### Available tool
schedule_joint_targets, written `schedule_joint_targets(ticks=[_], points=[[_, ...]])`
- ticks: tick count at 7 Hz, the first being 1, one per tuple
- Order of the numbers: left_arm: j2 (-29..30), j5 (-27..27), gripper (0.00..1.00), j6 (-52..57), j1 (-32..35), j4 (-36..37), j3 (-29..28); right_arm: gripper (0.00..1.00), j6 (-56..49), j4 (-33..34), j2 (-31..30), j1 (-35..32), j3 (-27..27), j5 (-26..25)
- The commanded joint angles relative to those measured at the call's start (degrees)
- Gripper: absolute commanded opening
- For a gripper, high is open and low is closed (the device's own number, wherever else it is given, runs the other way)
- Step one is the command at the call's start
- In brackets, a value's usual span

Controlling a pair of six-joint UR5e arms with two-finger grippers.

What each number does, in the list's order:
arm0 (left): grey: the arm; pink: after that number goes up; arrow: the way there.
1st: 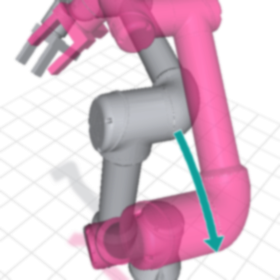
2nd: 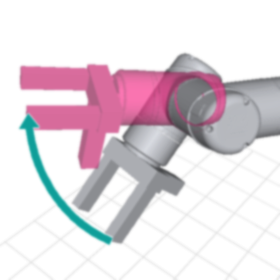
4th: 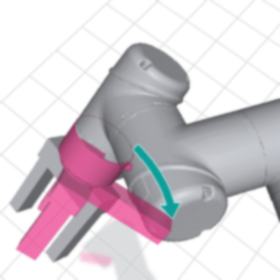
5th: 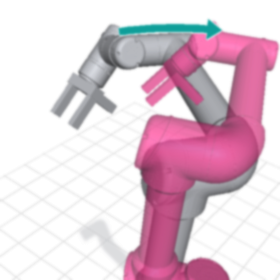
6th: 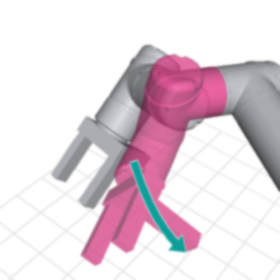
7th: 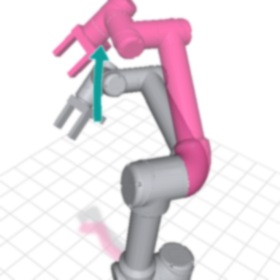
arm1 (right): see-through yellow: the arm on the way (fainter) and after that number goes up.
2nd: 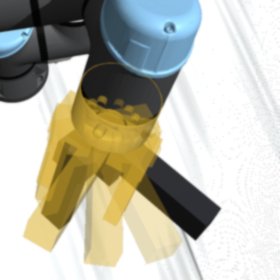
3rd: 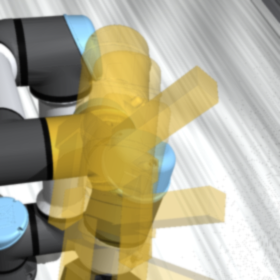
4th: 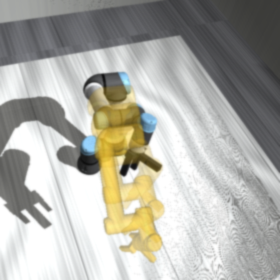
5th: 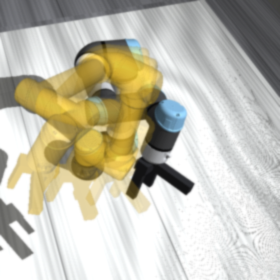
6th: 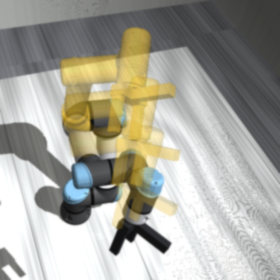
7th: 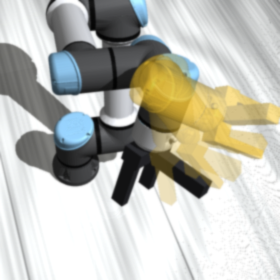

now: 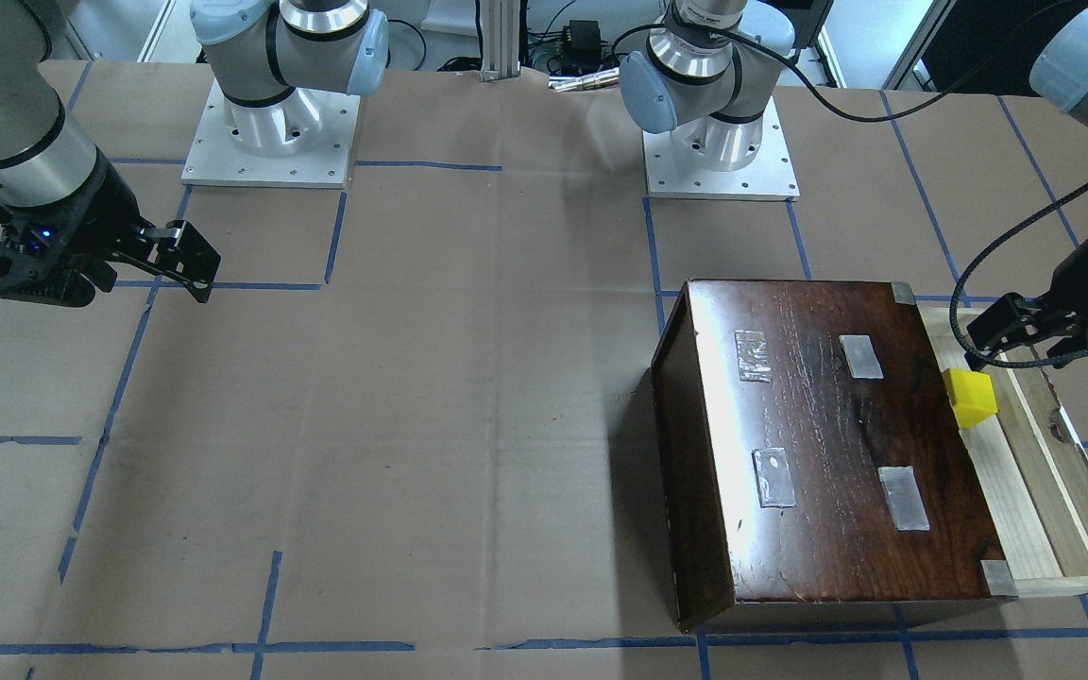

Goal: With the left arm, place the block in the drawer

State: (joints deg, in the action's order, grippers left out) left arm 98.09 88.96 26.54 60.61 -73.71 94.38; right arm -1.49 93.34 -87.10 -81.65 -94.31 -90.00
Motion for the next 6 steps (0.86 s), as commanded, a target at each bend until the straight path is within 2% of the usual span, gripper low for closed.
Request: schedule_joint_targets(ticks=[1, 2, 4, 6], points=[[-3.68, 0.17, 0.99, -6.29, 2.65, -2.65, -0.07, 1.0, 0.0, 0.0, -0.09, 0.0, 0.0, 0.0], [-5.26, 0.17, 0.99, -10.5, 6.06, -4.4, -0.34, 1.0, 0.09, 0.0, 0.0, 0.0, 0.0, 0.0], [-6.33, 0.17, 0.99, -17.9, 11.96, -14.12, -5.66, 1.0, 0.0, 0.0, 0.0, 0.0, 0.0, 0.0], [-6.07, 0.08, 0.99, -24.84, 17.41, -16.55, -8.33, 1.0, 0.0, 0.0, -0.09, 0.0, 0.0, 0.0]])
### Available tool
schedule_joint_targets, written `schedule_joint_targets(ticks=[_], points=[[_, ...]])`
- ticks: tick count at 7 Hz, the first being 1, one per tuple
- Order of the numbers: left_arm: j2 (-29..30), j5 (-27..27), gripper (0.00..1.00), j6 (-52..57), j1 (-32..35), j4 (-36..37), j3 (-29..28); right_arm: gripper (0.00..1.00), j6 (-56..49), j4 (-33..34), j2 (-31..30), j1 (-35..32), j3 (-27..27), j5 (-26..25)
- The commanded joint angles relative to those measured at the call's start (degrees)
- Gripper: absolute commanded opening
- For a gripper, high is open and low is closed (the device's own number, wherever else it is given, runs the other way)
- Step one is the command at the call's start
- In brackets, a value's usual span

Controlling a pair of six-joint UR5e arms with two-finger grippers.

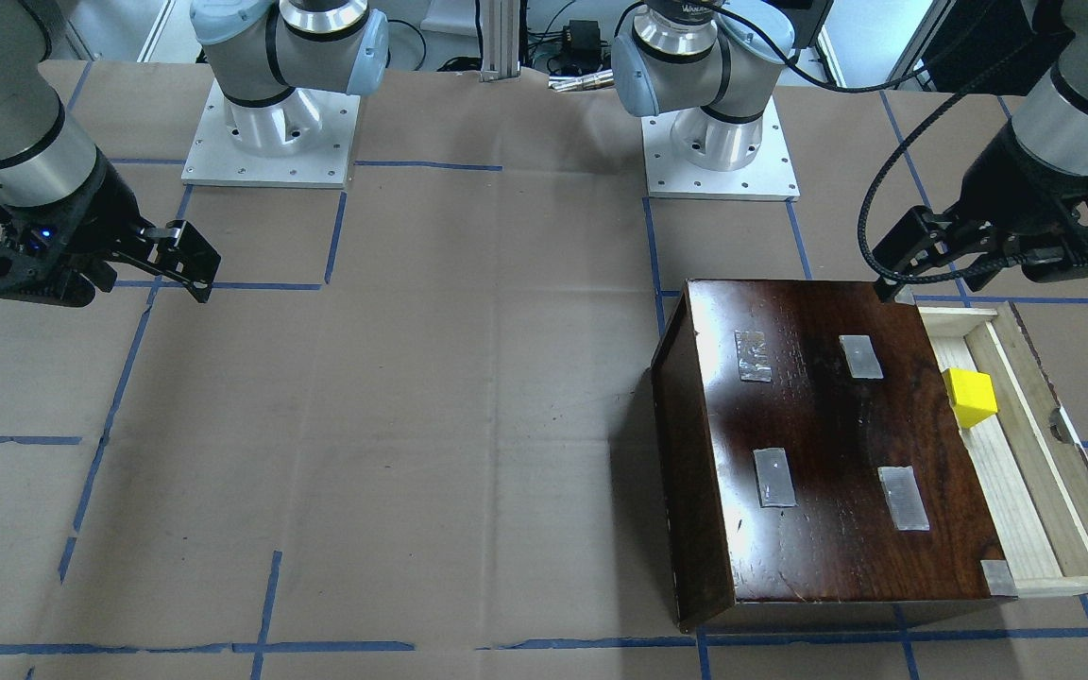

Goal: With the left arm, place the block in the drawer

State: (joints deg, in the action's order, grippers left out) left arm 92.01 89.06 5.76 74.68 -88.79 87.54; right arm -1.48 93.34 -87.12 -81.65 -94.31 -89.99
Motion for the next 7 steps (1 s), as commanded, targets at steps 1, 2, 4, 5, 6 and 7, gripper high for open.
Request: schedule_joint_targets(ticks=[1, 2, 4, 5, 6, 7], points=[[-0.07, 0.06, 0.99, -6.62, 5.98, -1.65, -1.49, 1.0, -0.01, 0.0, 0.02, 0.0, 0.0, -0.01], [-0.07, 0.06, 0.99, -9.08, 8.96, -1.65, -1.49, 1.0, -0.01, 0.0, -0.07, 0.0, 0.0, -0.01], [0.01, 0.15, 0.98, -10.15, 13.11, -1.65, 0.08, 1.0, -0.01, 0.0, -0.07, 0.0, 0.0, -0.01], [0.27, -0.03, 0.98, -11.72, 13.99, -1.82, 0.17, 1.0, -0.01, 0.0, 0.02, 0.0, 0.0, -0.01], [0.71, 0.06, 0.98, -12.26, 15.22, -1.82, 0.18, 1.0, -0.01, 0.0, 0.02, 0.0, 0.0, -0.01], [0.98, 0.15, 0.98, -12.27, 15.93, -1.74, 0.44, 1.0, -0.01, 0.0, 0.02, 0.0, 0.0, -0.01]])
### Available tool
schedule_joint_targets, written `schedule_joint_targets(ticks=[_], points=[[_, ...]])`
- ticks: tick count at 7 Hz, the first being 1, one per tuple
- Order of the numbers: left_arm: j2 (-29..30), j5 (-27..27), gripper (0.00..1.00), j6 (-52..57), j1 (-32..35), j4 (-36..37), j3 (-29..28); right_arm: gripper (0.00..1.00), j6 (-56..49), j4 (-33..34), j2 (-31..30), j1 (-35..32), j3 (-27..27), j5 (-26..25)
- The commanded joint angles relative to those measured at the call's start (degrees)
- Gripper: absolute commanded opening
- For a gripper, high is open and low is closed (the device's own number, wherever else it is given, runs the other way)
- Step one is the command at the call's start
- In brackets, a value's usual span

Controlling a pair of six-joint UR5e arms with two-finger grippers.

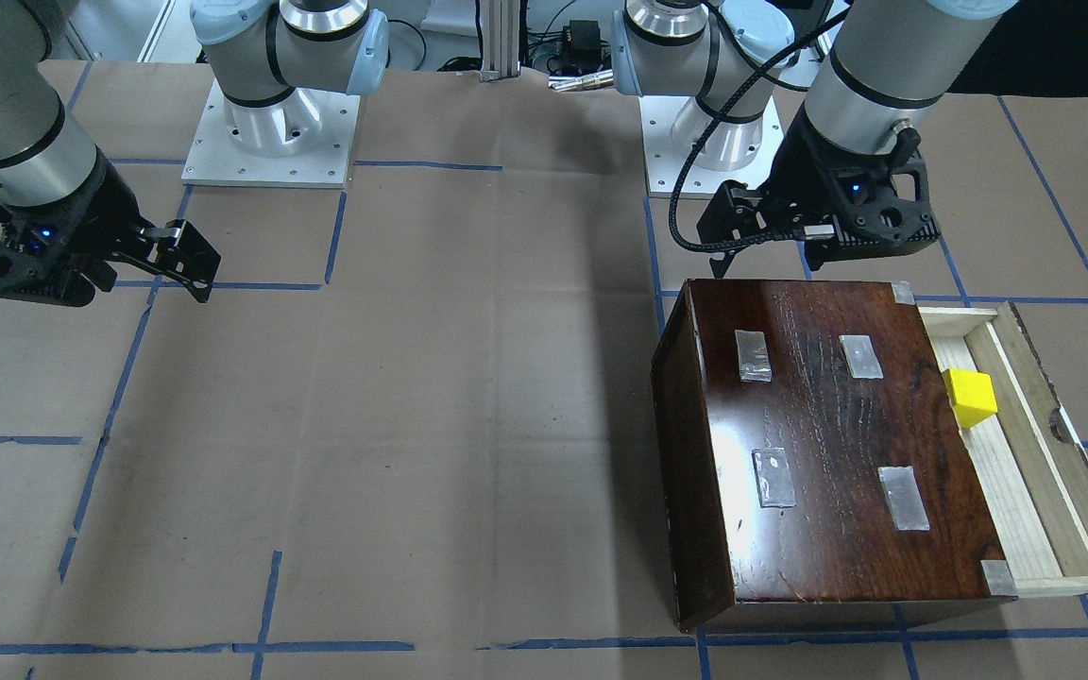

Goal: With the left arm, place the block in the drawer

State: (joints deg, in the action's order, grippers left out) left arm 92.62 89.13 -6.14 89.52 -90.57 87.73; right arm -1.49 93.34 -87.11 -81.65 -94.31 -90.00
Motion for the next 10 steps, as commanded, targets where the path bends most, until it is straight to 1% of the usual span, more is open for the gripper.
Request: schedule_joint_targets(ticks=[1, 8, 10], points=[[0.46, 0.08, 0.98, -0.28, 1.1, 0.05, 0.25, 1.0, 0.0, 0.0, 0.01, 0.0, 0.0, 0.0], [0.54, 0.52, 0.98, -0.01, 1.1, 0.31, 0.34, 1.0, 0.0, 0.0, 0.01, 0.0, 0.0, 0.0], [0.46, 0.17, 0.98, 3.56, 1.19, 0.23, 0.34, 1.0, 0.0, 0.0, 0.01, 0.0, 0.0, 0.0]])
